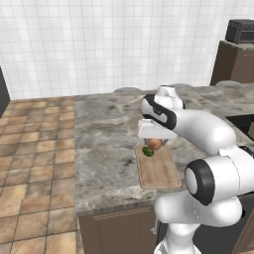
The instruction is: Place the avocado, onion, tomato, and bell pepper on the cutting board.
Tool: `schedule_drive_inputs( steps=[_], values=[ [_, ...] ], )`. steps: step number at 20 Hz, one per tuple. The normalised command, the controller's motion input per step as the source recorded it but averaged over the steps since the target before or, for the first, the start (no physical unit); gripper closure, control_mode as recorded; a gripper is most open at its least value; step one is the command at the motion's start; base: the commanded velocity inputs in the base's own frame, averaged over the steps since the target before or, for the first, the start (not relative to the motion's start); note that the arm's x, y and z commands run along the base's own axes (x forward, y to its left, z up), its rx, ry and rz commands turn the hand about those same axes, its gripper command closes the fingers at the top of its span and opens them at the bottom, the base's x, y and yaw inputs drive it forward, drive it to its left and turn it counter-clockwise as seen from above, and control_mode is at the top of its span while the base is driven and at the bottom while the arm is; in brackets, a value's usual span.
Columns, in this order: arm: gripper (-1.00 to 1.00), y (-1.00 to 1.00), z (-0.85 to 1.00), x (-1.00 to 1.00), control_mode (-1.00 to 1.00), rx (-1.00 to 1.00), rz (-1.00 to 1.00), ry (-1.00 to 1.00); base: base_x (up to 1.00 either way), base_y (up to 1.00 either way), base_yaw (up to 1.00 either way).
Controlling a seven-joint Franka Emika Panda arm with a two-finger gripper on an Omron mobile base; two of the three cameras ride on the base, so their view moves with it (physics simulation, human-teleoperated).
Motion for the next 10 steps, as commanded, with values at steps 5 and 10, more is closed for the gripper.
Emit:
schedule_drive_inputs(
  steps=[5,10],
  values=[
    [1.00,0.02,-0.51,0.14,-1.00,-0.01,0.00,0.00,0.00,0.00,0.00],
    [1.00,0.03,-0.41,0.03,-1.00,0.00,0.00,-0.01,0.00,0.00,0.00]
  ],
)
